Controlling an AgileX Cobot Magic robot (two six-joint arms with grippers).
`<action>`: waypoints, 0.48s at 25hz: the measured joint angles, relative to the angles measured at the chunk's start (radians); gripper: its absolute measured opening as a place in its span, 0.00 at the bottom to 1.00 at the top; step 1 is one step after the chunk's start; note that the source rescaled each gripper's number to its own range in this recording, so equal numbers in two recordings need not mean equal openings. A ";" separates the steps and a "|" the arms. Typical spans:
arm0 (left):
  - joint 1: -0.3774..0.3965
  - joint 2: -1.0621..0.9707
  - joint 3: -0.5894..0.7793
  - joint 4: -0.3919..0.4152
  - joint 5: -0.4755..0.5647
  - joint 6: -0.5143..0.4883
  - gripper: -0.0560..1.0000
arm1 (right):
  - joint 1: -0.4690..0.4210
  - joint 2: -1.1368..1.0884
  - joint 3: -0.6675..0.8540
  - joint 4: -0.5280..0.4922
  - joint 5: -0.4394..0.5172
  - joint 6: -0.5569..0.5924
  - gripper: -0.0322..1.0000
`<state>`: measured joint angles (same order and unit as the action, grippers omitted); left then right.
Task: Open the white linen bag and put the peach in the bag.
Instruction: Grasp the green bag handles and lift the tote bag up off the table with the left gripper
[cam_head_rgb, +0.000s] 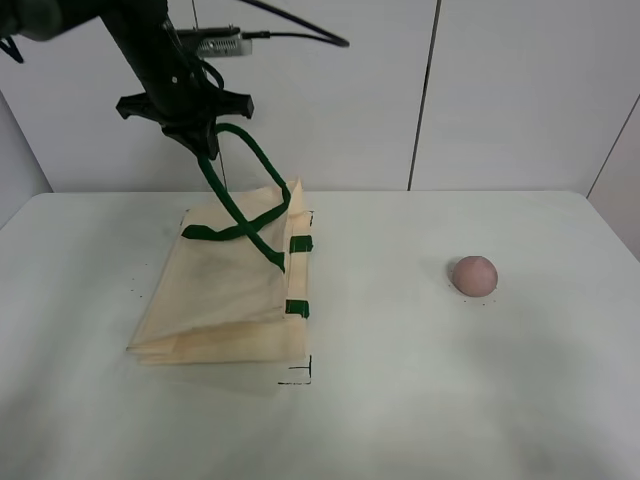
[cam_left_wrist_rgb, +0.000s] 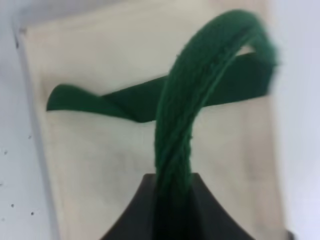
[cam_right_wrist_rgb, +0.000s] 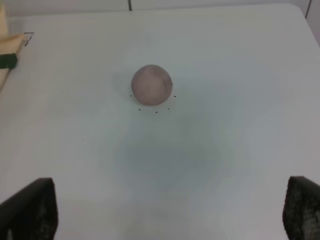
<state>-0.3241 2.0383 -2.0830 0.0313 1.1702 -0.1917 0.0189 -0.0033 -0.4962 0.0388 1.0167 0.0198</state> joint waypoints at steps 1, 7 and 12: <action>0.000 -0.021 0.000 -0.007 0.000 0.007 0.05 | 0.000 0.000 0.000 0.000 0.000 0.000 1.00; -0.001 -0.118 0.000 -0.016 0.002 0.020 0.05 | 0.000 0.002 0.000 -0.001 0.000 0.000 1.00; -0.001 -0.169 0.000 -0.016 0.002 0.021 0.05 | 0.000 0.131 -0.015 -0.001 -0.009 0.000 1.00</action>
<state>-0.3250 1.8695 -2.0830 0.0153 1.1719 -0.1706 0.0189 0.1280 -0.5108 0.0380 1.0076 0.0198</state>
